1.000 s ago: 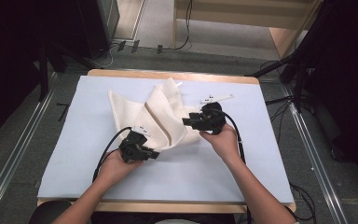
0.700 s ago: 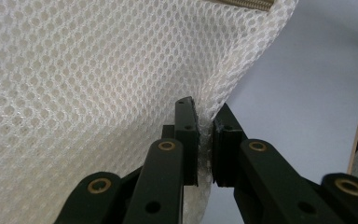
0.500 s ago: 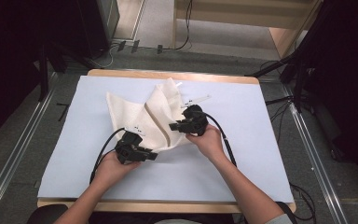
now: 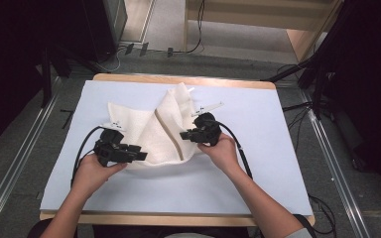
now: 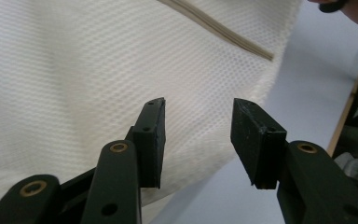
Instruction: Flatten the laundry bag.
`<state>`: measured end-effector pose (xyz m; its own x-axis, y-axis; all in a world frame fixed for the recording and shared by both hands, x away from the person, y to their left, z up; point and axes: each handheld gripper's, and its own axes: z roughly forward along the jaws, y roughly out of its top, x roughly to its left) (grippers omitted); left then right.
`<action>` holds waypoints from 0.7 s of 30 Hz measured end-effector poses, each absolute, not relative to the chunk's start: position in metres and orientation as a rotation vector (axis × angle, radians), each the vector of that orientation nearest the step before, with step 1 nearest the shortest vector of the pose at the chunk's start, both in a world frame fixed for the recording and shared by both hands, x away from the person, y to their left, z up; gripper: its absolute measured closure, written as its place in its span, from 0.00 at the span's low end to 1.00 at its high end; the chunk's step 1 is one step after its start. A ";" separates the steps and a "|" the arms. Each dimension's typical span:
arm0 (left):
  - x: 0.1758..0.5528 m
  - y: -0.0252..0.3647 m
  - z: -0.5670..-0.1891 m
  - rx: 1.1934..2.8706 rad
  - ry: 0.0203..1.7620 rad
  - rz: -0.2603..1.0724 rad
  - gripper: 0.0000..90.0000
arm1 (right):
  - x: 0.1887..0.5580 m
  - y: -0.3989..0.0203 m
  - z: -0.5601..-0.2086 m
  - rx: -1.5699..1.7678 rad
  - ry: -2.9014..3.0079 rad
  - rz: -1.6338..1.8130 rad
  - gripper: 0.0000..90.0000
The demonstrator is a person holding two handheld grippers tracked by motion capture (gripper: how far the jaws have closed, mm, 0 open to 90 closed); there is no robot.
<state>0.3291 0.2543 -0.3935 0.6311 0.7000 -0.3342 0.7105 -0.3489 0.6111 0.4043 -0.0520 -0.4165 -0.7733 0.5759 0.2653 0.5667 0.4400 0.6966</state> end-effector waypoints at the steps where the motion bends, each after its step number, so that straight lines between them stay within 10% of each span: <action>1: 0.331 0.259 -0.392 2.095 1.112 -0.007 0.60 | 0.404 -0.052 -0.416 1.052 2.656 1.279 0.94; 21: 0.381 0.346 -0.387 1.935 1.375 0.153 0.51 | 0.384 -0.052 -0.417 1.028 2.652 1.294 0.93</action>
